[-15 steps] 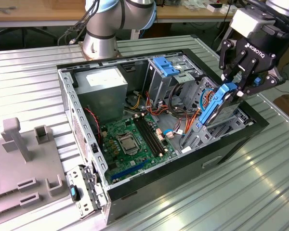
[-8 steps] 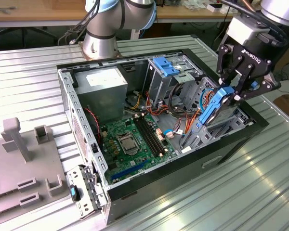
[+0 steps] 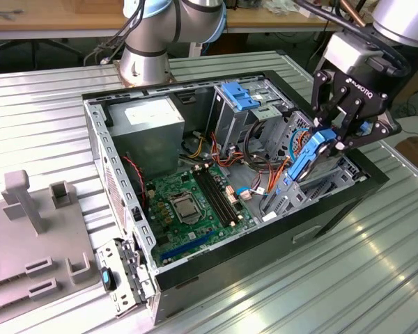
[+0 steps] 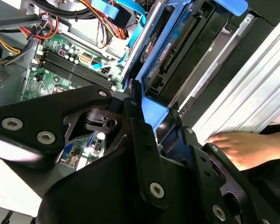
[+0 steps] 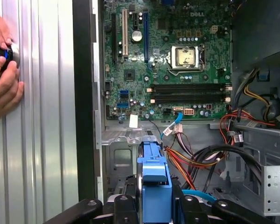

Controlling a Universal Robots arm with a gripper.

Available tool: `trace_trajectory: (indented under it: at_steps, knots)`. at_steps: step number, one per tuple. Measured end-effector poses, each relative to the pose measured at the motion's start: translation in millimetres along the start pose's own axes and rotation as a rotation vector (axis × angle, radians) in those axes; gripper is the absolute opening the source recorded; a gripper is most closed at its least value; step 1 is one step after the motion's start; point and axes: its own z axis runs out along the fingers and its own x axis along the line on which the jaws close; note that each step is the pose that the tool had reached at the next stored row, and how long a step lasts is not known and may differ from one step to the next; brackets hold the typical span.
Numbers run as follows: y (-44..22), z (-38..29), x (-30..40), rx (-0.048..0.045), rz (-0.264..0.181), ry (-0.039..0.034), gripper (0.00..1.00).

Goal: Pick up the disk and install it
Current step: 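Insert the disk into the insertion slot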

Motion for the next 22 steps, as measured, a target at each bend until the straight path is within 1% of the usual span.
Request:
trace_trajectory:
  at_steps: [7, 11, 12, 13, 22]
  knots:
    - [0.2, 7.9, 0.5, 0.0, -0.002, 0.0001, 0.37]
    - [0.2, 7.9, 0.5, 0.0001, -0.002, 0.0, 0.37]
    - [0.2, 8.0, 0.5, 0.0001, -0.002, 0.0, 0.51]
    - [0.2, 8.0, 0.5, 0.0, -0.002, 0.0, 0.51]
    - [-17.9, 8.8, -0.2, 0.0001, -0.002, 0.0, 0.51]
